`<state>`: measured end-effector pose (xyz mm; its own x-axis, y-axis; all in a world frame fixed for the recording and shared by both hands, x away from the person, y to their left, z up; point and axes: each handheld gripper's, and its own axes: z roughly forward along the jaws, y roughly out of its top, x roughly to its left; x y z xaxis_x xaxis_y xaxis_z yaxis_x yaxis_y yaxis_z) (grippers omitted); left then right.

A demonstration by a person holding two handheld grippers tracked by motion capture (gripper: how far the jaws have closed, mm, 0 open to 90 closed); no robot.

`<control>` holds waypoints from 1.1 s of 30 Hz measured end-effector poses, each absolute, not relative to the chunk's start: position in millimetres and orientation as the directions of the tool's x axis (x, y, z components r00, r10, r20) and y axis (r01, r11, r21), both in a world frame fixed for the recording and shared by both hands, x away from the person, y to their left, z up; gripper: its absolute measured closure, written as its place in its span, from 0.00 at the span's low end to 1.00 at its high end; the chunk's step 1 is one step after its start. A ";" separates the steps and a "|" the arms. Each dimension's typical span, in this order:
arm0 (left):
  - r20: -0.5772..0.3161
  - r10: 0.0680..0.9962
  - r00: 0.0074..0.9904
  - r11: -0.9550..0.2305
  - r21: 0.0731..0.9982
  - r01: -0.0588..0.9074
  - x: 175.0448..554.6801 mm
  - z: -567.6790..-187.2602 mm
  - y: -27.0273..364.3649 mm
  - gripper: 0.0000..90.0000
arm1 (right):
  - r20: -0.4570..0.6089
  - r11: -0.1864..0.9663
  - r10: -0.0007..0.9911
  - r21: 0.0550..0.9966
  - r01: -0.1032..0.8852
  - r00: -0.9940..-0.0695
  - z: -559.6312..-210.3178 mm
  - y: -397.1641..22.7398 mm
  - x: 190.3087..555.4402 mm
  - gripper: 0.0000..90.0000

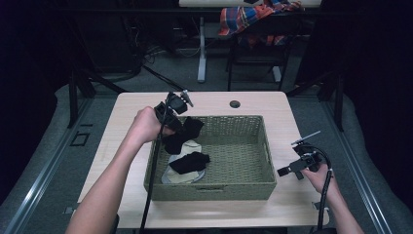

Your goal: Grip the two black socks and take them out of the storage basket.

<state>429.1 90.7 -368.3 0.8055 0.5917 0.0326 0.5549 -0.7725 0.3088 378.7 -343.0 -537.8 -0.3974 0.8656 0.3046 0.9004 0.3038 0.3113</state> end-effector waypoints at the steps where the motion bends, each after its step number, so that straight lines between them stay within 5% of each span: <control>1: 0.035 0.593 0.804 -0.771 0.310 0.556 429.3 -366.5 91.0 0.93 | 0.304 0.300 0.867 0.314 0.901 -0.394 -538.0 -342.5 378.5 0.00; 17: 0.087 0.630 0.772 -0.750 0.325 0.576 431.3 -331.0 112.5 0.93 | 0.304 0.327 0.858 0.299 0.897 -0.414 -536.5 -344.8 379.8 0.00; 33: 0.112 0.722 0.683 -0.674 0.340 0.656 419.3 -314.8 173.3 0.93 | 0.300 0.327 0.859 0.300 0.896 -0.414 -535.8 -344.5 379.5 0.00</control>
